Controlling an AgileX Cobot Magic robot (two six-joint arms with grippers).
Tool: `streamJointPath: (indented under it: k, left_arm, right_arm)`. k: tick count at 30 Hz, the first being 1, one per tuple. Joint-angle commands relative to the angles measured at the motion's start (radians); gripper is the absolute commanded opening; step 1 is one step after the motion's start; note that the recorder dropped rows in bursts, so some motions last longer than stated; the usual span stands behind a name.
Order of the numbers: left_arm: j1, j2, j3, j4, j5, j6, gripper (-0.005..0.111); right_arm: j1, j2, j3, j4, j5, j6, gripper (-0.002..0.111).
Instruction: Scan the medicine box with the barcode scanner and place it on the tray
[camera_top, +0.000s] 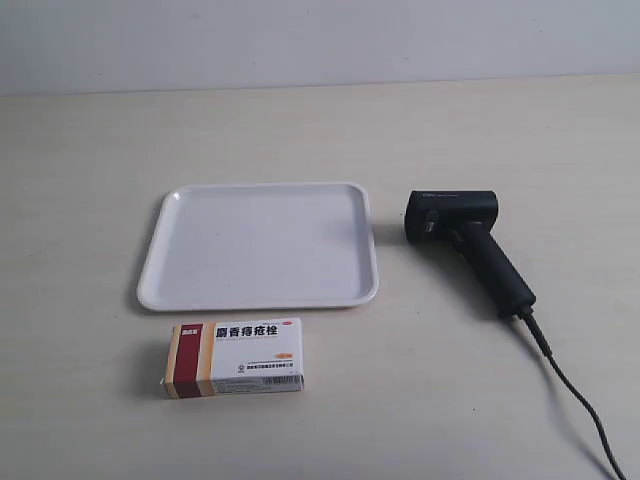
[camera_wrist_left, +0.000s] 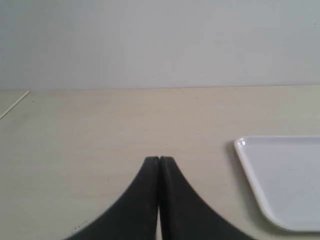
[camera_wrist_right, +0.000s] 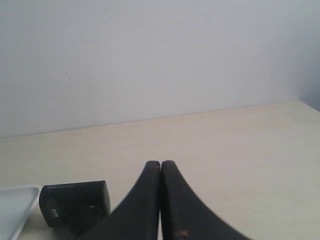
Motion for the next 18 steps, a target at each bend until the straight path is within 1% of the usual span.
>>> streamJointPath:
  k: [1, 9, 11, 13, 15, 18]
  left_arm:
    - [0.002, -0.006, -0.002, -0.010, -0.001, 0.000, 0.002]
    - [0.002, -0.006, -0.002, -0.010, -0.001, 0.000, 0.002]
    - [0.002, -0.006, -0.002, -0.014, -0.025, -0.005, 0.002]
    - [0.002, -0.006, -0.002, -0.030, -0.090, -0.055, 0.002]
    - [0.002, -0.006, -0.002, -0.064, -0.208, -0.161, 0.002]
    - [0.002, -0.006, -0.002, -0.078, -0.407, -0.448, 0.002]
  right_arm:
    - [-0.004, -0.007, 0.004, 0.000, -0.013, -0.006, 0.000]
    - [-0.004, -0.007, 0.004, 0.000, -0.013, -0.006, 0.000]
    - [-0.004, -0.007, 0.004, 0.000, -0.013, -0.006, 0.000]
    - [-0.004, -0.007, 0.004, 0.000, -0.013, -0.006, 0.000]
    - [-0.004, -0.007, 0.004, 0.000, -0.023, -0.006, 0.000]
    - [-0.004, -0.007, 0.004, 0.052, -0.084, 0.046, 0.000]
